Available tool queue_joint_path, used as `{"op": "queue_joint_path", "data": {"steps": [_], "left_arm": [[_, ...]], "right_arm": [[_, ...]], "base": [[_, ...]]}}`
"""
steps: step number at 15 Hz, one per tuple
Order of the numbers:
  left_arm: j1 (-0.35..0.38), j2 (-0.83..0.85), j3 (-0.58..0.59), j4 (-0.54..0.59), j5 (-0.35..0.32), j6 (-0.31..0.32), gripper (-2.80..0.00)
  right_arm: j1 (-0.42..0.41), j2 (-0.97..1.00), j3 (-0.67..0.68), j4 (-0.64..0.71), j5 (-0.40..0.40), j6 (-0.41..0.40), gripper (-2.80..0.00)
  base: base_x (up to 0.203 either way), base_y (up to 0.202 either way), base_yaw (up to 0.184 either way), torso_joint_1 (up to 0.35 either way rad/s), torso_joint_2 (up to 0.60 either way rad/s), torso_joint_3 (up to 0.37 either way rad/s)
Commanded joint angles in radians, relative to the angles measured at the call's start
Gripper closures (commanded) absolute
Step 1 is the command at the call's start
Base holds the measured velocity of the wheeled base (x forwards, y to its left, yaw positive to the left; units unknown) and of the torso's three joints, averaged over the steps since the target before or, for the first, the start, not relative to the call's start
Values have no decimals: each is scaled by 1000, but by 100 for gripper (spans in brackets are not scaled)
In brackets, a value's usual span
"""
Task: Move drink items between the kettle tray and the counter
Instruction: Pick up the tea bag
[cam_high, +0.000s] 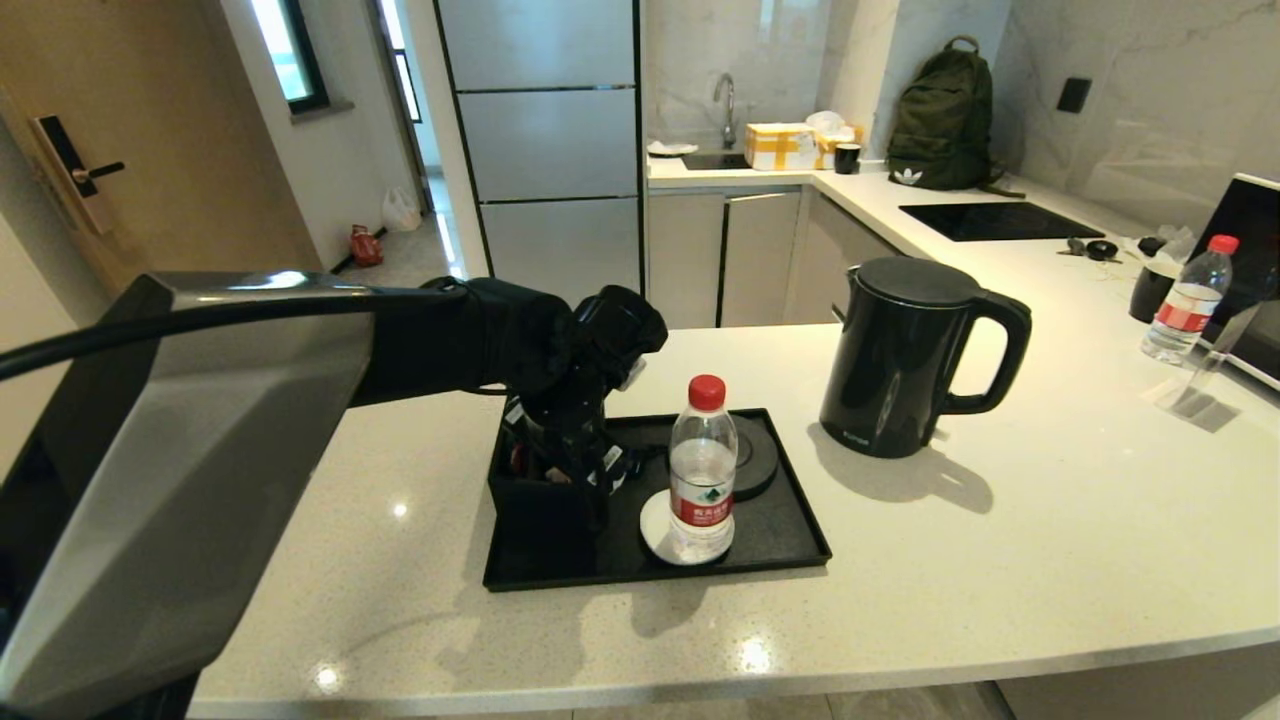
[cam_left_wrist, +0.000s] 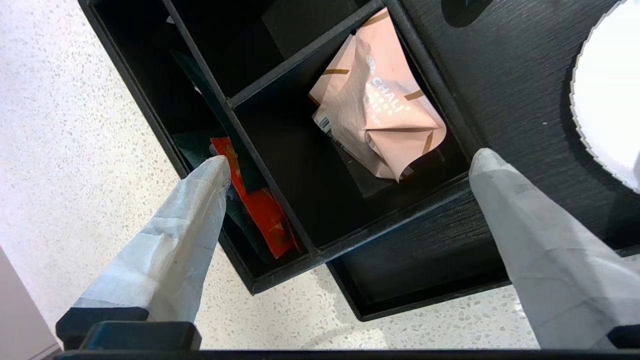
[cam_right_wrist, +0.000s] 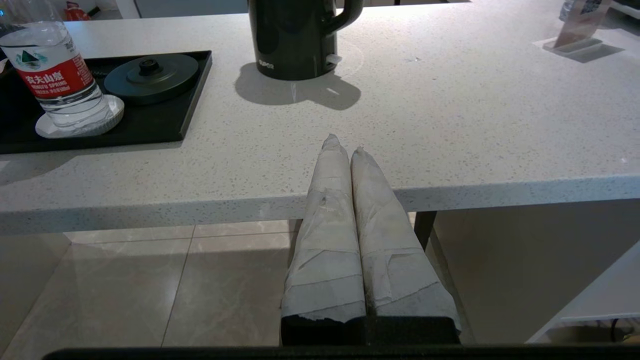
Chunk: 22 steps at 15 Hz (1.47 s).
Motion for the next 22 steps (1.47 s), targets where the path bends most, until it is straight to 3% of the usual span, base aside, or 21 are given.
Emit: {"op": "queue_joint_path", "data": {"steps": [1, 9, 12, 22], "left_arm": [[0, 20, 1, 1, 7, -5, -280], [0, 20, 1, -24, 5, -6, -280], [9, 9, 1, -110, 32, 31, -280], [35, 1, 11, -104, 46, 31, -280]], "right_arm": [[0, 1, 2, 0, 0, 0, 0], [0, 1, 2, 0, 0, 0, 0], [0, 1, 2, 0, 0, 0, 0], [0, 1, 2, 0, 0, 0, 0]], "base": [[0, 0, 0, 0, 0, 0], [0, 0, 0, 0, 0, 0], [0, 0, 0, 0, 0, 0], [0, 0, 0, 0, 0, 0]]}}
